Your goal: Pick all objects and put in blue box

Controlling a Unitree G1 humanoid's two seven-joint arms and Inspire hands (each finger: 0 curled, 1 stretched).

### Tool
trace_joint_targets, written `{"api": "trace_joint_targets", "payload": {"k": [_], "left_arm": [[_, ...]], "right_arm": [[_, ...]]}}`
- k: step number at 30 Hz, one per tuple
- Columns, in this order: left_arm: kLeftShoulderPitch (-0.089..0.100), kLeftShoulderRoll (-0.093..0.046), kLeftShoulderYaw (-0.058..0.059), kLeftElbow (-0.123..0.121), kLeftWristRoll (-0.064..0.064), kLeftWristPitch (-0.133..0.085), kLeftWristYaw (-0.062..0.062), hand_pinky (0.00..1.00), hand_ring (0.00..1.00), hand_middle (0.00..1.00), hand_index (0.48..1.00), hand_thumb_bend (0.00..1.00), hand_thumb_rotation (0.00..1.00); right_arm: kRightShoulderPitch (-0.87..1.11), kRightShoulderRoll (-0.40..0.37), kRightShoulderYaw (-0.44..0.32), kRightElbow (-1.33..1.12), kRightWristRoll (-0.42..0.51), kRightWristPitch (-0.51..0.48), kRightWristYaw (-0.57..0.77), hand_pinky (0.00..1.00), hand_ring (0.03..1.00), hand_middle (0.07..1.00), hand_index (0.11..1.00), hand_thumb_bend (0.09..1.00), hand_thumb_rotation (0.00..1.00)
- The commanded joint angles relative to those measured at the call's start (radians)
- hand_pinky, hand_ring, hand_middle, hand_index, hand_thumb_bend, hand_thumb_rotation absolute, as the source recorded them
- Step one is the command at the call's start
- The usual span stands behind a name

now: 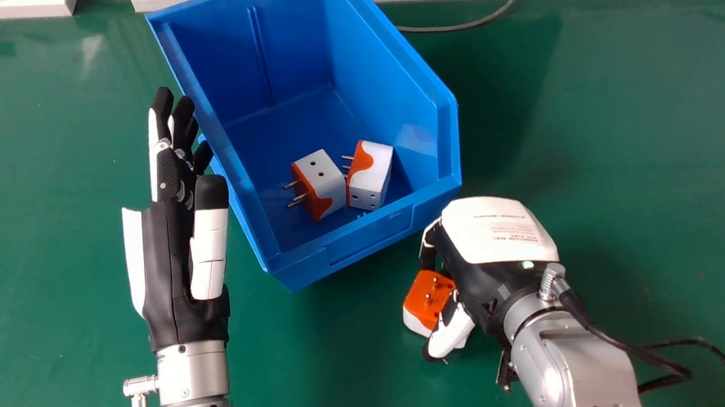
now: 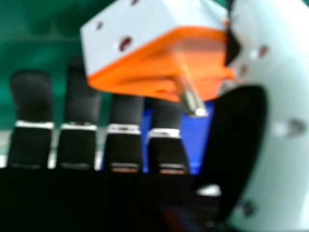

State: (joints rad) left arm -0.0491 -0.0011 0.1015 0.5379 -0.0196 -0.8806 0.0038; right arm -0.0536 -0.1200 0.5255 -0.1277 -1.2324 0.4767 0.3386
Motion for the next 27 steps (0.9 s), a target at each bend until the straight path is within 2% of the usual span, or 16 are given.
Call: {"api": "trace_joint_targets", "payload": {"k": [1, 10, 13, 17, 27], "left_arm": [[-0.011, 0.000, -0.011, -0.014, -0.003, -0.009, -0.013, 0.94, 0.97, 0.97, 0.973, 0.92, 0.92], [-0.013, -0.004, -0.007, -0.009, -0.008, -0.007, -0.012, 0.95, 0.97, 0.97, 0.972, 0.92, 0.92], [-0.010, -0.004, -0.007, -0.013, 0.000, -0.006, -0.008, 0.95, 0.97, 0.97, 0.970, 0.92, 0.91], [-0.006, -0.004, -0.006, -0.015, 0.011, -0.005, 0.000, 0.95, 0.97, 0.97, 0.969, 0.92, 0.92], [-0.003, -0.004, -0.009, -0.016, 0.003, -0.006, -0.005, 0.95, 0.97, 0.97, 0.971, 0.91, 0.92]], "right_arm": [[0.000, -0.001, 0.002, -0.040, 0.002, -0.004, -0.011, 0.28, 0.354, 0.474, 0.555, 0.526, 0.01], [0.022, 0.026, -0.010, -0.207, -0.011, 0.039, 0.036, 0.29, 0.359, 0.477, 0.561, 0.512, 0.00], [0.039, 0.033, -0.002, -0.301, -0.042, 0.045, 0.061, 0.28, 0.355, 0.475, 0.561, 0.508, 0.00], [0.056, 0.029, 0.000, -0.418, -0.067, 0.017, 0.118, 0.22, 0.368, 0.491, 0.524, 0.510, 0.00], [0.070, 0.050, -0.040, -0.630, -0.091, -0.076, 0.217, 0.18, 0.347, 0.460, 0.526, 0.505, 0.00]]}}
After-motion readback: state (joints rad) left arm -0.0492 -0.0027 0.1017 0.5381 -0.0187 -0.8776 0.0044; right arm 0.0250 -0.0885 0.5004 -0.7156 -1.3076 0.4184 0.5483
